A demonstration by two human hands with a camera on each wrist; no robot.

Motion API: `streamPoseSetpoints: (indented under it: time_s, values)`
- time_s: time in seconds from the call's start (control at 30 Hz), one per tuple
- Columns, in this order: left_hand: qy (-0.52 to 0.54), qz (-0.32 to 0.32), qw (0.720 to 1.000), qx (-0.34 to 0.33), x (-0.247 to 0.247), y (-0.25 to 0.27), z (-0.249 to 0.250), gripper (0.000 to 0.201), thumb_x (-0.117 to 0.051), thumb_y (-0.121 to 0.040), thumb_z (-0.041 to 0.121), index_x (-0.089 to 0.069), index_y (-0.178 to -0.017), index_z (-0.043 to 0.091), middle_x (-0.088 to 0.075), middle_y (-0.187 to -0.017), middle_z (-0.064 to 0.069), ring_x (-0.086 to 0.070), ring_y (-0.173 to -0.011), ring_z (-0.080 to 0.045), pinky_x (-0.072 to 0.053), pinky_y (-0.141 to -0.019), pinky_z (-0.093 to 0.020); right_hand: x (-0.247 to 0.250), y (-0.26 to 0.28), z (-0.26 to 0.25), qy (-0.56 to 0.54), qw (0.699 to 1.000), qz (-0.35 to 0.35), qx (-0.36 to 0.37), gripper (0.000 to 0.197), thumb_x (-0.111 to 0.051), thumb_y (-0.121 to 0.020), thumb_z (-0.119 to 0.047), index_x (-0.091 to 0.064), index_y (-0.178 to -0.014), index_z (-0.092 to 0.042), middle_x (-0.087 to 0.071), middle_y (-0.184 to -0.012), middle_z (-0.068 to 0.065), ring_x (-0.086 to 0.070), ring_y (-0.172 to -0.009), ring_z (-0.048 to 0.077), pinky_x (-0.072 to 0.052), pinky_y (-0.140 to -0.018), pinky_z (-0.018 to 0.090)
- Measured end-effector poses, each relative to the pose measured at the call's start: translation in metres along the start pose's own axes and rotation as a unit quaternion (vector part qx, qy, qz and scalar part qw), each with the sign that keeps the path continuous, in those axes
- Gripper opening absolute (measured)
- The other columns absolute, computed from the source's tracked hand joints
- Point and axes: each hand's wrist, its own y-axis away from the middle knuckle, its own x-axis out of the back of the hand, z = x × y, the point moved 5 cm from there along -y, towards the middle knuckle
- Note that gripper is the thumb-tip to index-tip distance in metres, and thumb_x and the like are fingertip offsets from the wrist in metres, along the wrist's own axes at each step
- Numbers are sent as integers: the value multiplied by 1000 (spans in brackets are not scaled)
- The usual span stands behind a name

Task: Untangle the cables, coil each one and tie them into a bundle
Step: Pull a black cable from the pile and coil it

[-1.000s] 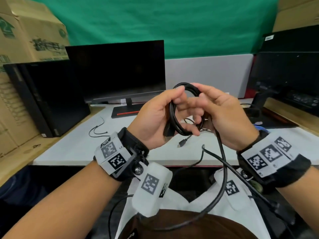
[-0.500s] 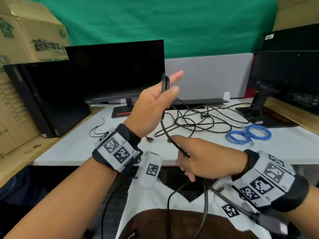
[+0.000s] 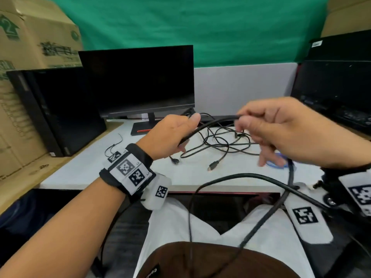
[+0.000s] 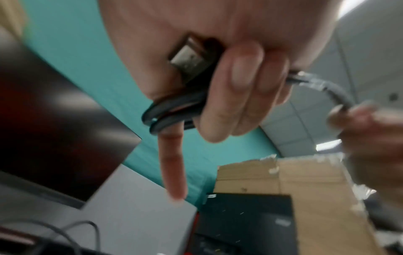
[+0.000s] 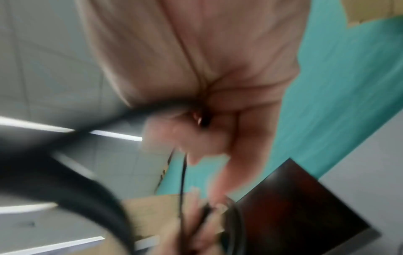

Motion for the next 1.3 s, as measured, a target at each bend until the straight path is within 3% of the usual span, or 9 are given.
streamPoseSetpoints:
  time_s: [0.13,0.3,0.37,0.53,0.7,0.87,1.07,1.2,1.3]
  values:
    - [199,-166,966,-14,-21,11,29,68,-40,-88,77,-33,-61,15,-27,-35,0,-17,-28,-15,-59,-62,-51,10,-8,13,103,976,177,73,22,-50,-103,-18,-69,-94,-14,-52,-53,-24,-48,-48,-5,-34,-50,4]
    - [381,-276,881,-43,-40,22,54,55,-48,-93,61,-31,-61,19,-30,-33,6,-18,-25,-12,-53,-61,-40,-16,-14,36,-29,989,143,20,31,-37,-99,-41,-66,-107,-31,-71,-95,-2,-64,-73,5,-54,-66,29]
    - [413,-269,870,-37,-43,22,59,50,-45,-99,50,-31,-61,20,-30,-32,5,-19,-24,-15,-52,-61,-40,-32,-17,43,-160,984,71,-21,47,-31,-100,-46,-63,-114,-15,-72,-105,12,-70,-94,27,-57,-82,44]
    - [448,-191,873,-12,-46,18,57,36,-36,-99,26,-45,-66,14,-42,-44,-4,-38,-27,-15,-57,-65,-40,-38,-23,51,-293,946,131,-45,52,-29,-106,-44,-52,-91,0,-41,-54,10,-41,-52,23,-40,-60,39]
    - [478,-130,868,-32,-42,12,52,46,-40,-100,33,-47,-63,7,-57,-97,-22,-60,-54,-21,-55,-50,-34,-40,-23,53,-361,924,120,-29,32,-30,-109,-27,-55,-112,-9,-45,-67,16,-50,-56,22,-50,-59,37]
    - [519,-117,846,-31,-44,8,46,59,-46,-90,53,-46,-50,10,-64,-127,-9,-68,-104,-22,-58,-64,-57,-47,-22,59,-298,952,41,-55,35,-40,-104,-14,-60,-128,-31,-55,-107,32,-60,-76,29,-59,-65,48]
    - [517,-118,847,-31,-44,7,52,68,-31,-93,60,-47,-49,12,-69,-95,-1,-43,-31,-5,-45,-39,-24,-62,-22,62,-375,926,5,-55,37,-36,-108,-17,-50,-139,-31,-53,-85,29,-42,-62,34,-54,-51,35]
    - [499,-99,858,-65,-41,8,55,37,-52,-93,42,-63,-68,16,-55,-96,-17,-46,-42,-10,-46,-45,-25,-55,-25,61,-389,917,70,-56,34,-35,-108,-19,-58,-132,-28,-51,-85,17,-32,-57,35,-37,-41,23]
    - [416,-84,901,-90,-39,7,50,6,-60,-90,7,-64,-93,10,-58,-128,-16,-65,-82,-31,-59,-67,-39,-52,-27,58,-388,914,106,-59,34,-40,-107,-16,-68,-117,-31,-49,-94,14,-33,-53,25,-33,-40,21]
